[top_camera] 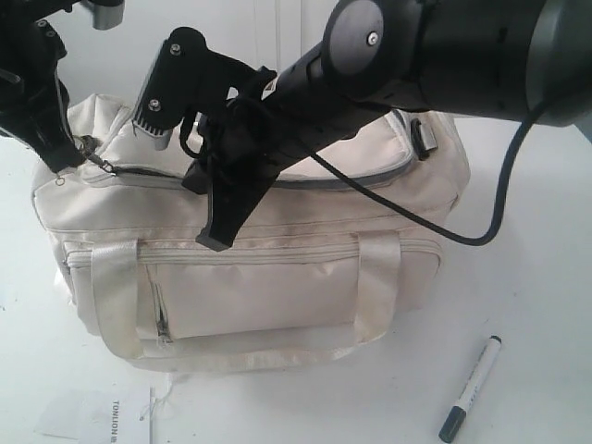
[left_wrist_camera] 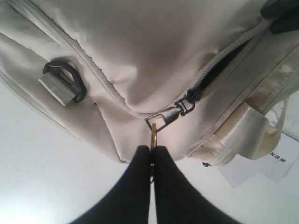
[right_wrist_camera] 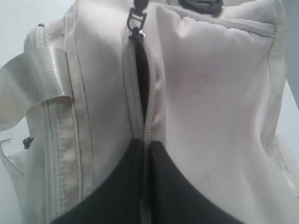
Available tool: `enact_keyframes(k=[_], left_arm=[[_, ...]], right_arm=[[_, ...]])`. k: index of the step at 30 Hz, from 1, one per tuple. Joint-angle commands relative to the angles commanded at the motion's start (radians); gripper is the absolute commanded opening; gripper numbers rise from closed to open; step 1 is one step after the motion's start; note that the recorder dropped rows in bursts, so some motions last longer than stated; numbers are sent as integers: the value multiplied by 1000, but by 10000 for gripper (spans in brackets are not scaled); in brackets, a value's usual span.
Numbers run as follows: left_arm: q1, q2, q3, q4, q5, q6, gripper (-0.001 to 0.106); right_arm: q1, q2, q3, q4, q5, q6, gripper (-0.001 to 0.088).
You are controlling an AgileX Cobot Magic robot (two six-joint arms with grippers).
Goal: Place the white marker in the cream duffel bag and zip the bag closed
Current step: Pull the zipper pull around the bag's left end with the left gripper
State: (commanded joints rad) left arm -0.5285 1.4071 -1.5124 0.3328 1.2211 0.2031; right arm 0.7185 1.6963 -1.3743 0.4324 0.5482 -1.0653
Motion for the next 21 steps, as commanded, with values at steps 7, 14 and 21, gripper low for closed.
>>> enact_keyframes(k=[7,14,21], left_arm=[[0,0,0,15,0,7,0],[0,0,0,35,0,21,0],[0,0,0,54,0,37,0]], right_arm=[[0,0,0,0,2,0,0],[0,0,0,0,2,0,0],[0,0,0,0,2,0,0]])
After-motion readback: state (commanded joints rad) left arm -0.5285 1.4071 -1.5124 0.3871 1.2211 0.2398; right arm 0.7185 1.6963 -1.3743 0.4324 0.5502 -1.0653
